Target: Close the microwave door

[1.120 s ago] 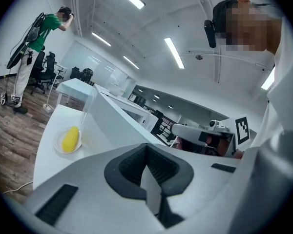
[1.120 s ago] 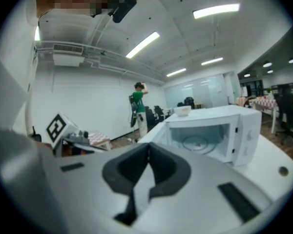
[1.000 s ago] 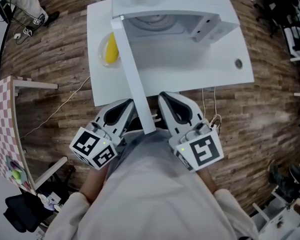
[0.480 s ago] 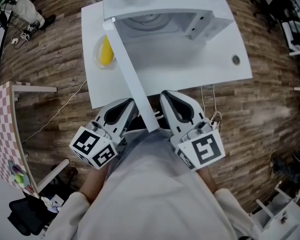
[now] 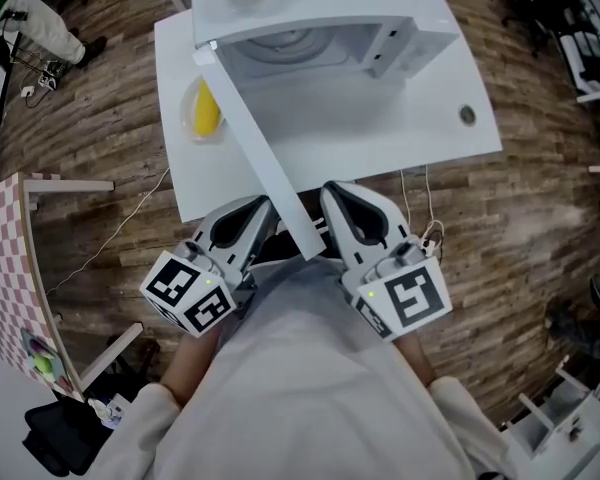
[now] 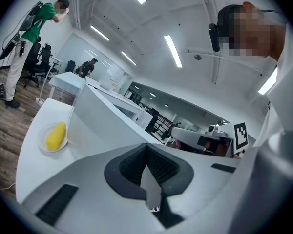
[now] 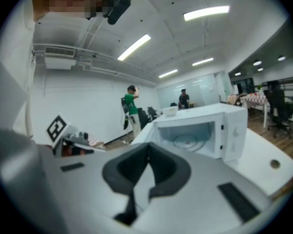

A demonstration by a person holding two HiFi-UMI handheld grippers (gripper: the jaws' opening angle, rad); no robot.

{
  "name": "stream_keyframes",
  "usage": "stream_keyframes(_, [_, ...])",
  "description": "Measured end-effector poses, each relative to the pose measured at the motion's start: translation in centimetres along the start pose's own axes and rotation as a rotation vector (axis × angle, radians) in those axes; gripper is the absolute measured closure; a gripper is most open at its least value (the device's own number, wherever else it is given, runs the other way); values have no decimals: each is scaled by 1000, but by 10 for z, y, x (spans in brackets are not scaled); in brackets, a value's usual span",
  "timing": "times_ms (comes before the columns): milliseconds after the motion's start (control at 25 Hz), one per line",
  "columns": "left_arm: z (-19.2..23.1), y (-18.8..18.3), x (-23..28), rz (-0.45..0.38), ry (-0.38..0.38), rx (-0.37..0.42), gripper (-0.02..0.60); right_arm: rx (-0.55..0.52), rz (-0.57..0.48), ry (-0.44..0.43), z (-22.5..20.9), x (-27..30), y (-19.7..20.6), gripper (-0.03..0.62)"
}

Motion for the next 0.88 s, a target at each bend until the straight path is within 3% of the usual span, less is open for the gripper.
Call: stream_keyframes(880, [2, -10, 28, 37, 86, 4, 565, 17, -24, 60, -18, 1, -11, 571])
Point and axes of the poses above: the fingertips, and each gripper's own axes: x forward along the fingers, z to its left, y out of its underside, the point moved 8 cm from there along -x, backward along the fingers, and after that the axes turned 11 degrees about y, right-handed, at the moved point
